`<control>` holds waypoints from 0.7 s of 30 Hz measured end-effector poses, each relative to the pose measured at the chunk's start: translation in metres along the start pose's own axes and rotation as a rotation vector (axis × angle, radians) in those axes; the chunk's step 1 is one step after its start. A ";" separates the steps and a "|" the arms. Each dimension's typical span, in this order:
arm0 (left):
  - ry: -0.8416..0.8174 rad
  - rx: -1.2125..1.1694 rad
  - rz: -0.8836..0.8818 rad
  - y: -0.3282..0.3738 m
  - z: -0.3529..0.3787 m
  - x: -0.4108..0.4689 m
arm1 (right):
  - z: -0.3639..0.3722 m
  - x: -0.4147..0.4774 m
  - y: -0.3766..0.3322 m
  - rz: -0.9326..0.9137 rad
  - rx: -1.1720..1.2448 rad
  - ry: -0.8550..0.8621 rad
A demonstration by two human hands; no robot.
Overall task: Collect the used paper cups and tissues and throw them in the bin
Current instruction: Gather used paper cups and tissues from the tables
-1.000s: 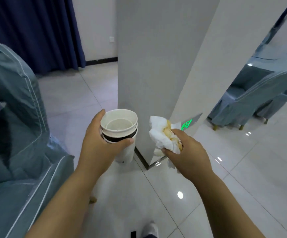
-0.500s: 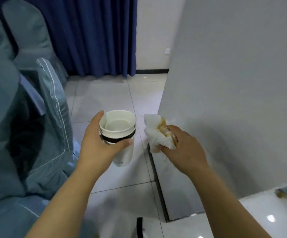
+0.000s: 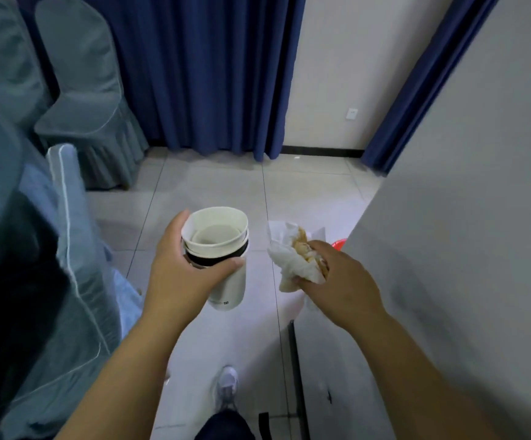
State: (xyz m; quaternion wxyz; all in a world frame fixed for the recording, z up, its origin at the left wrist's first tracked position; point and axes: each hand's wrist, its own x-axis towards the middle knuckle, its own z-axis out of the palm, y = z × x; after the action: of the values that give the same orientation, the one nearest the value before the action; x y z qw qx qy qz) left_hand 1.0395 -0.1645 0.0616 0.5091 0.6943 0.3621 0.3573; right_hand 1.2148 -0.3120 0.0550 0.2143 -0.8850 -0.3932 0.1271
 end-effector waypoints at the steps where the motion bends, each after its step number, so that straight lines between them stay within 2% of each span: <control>1: -0.005 -0.008 -0.002 -0.003 0.005 0.025 | -0.002 0.024 -0.003 0.004 0.000 0.008; 5: -0.043 0.006 0.004 -0.005 0.024 0.128 | -0.013 0.118 -0.016 0.014 -0.018 0.042; 9: -0.088 0.040 0.022 -0.011 0.046 0.204 | -0.015 0.195 -0.017 0.069 -0.004 -0.001; 13: -0.152 0.080 0.024 -0.021 0.075 0.265 | -0.007 0.258 -0.002 0.131 0.005 -0.029; 21: -0.172 0.144 0.006 -0.050 0.156 0.407 | 0.003 0.436 0.044 0.232 0.125 0.054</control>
State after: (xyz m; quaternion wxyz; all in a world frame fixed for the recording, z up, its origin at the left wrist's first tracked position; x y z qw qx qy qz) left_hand 1.3638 0.1291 0.0300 0.4860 0.7582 0.3399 0.2710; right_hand 1.5289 -0.0107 0.0066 0.2635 -0.9126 -0.2735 0.1513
